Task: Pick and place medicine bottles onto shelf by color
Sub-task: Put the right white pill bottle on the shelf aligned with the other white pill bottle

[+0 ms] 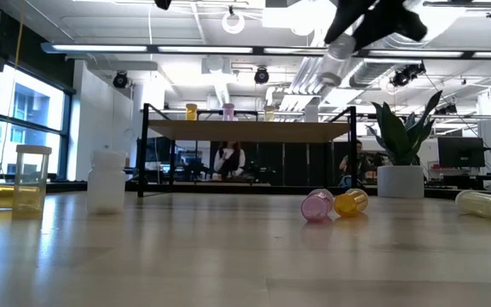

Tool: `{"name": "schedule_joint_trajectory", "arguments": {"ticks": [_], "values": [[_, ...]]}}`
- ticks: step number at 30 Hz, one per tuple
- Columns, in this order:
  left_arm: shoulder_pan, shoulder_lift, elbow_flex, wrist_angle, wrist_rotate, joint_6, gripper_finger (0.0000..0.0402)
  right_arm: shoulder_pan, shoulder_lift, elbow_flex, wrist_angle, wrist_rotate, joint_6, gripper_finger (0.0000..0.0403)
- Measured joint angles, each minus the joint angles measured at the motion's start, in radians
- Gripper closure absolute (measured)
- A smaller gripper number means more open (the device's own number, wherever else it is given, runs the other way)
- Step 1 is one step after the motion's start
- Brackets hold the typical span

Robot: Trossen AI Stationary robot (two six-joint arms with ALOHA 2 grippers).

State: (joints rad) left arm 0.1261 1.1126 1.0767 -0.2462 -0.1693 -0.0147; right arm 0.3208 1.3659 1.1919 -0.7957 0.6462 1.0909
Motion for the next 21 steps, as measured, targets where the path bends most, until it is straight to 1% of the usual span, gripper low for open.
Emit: {"name": "schedule_joint_trajectory", "arguments": {"ticks": [9,16,18,21], "values": [[0.000,0.000,0.000,0.000,-0.016,0.000,0.0229,-0.285,-0.092,0.000,0.147,-0.081,-0.455,0.0274],[0.000,0.000,0.000,0.002,-0.029,0.000,0.0229,-0.531,-0.113,0.000,0.229,-0.272,-0.747,0.0274],[0.002,0.000,0.000,0.002,-0.035,-0.014,0.0229,-0.595,-0.112,0.000,0.247,-0.336,-0.809,0.0274],[0.013,0.000,0.000,0.002,-0.069,-0.054,0.0229,-0.673,-0.112,0.001,0.270,-0.414,-0.883,0.0274]]}}
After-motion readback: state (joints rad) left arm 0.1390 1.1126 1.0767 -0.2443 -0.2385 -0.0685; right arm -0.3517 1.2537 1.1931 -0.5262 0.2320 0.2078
